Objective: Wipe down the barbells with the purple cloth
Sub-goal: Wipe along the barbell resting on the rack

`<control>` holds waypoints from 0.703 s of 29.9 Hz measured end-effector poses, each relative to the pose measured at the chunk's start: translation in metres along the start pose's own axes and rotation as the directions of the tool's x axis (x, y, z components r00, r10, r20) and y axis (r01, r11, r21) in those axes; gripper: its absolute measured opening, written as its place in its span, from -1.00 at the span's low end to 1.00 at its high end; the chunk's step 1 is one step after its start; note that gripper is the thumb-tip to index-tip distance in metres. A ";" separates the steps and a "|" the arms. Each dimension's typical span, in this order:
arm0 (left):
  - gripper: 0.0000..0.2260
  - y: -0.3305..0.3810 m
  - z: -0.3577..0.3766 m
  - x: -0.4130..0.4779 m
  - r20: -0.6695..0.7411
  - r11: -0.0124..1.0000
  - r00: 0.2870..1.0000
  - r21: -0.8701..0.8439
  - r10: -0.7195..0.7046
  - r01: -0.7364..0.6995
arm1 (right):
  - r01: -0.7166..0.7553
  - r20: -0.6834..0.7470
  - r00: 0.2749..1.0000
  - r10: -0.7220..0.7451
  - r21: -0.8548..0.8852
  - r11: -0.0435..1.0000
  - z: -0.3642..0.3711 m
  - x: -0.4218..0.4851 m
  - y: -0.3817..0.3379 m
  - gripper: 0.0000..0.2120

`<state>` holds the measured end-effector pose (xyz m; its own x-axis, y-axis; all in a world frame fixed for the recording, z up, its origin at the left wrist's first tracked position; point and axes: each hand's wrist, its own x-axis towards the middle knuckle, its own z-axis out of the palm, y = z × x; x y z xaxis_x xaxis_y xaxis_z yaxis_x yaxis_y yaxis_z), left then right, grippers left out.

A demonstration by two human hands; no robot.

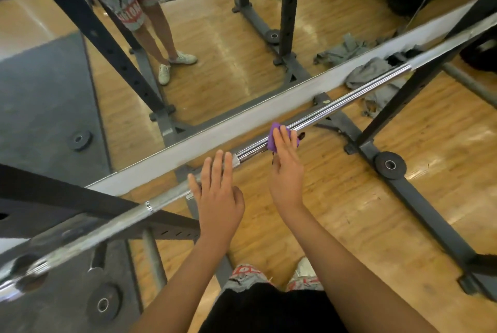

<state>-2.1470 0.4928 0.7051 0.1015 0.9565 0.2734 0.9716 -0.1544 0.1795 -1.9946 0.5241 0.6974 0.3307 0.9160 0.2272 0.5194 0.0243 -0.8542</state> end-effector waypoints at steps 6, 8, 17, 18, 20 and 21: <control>-0.29 -0.004 0.002 0.000 0.025 0.999 1.000 -0.034 0.015 -0.014 | 0.221 0.144 0.968 -0.205 -0.111 0.969 0.010 -0.019 -0.004 -0.33; -0.27 -0.004 0.001 0.000 0.037 0.999 0.999 -0.044 0.018 -0.017 | 0.276 0.194 0.950 -0.246 -0.148 0.950 0.005 -0.016 -0.002 -0.32; -0.25 -0.002 -0.002 0.000 0.042 0.998 0.999 -0.067 -0.007 0.009 | 0.397 0.203 0.913 -0.353 -0.250 0.883 -0.020 0.043 -0.016 -0.49; -0.25 -0.002 -0.003 0.000 0.041 0.998 0.999 -0.065 -0.009 0.012 | 0.433 0.284 0.888 -0.362 -0.246 0.867 -0.021 0.049 -0.017 -0.48; -0.26 -0.002 -0.003 0.000 0.041 0.998 0.999 -0.063 -0.017 0.020 | 0.510 0.475 0.806 -0.354 -0.251 0.823 -0.017 0.053 -0.016 -0.49; -0.26 -0.002 -0.003 0.000 0.042 0.998 0.999 -0.063 -0.017 0.019 | 0.516 0.509 0.789 -0.345 -0.243 0.821 -0.016 0.052 -0.013 -0.52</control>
<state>-2.1491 0.4925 0.7073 0.0942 0.9685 0.2305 0.9578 -0.1513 0.2442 -1.9712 0.5655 0.7275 -0.3194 0.9178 0.2360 0.7890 0.3955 -0.4703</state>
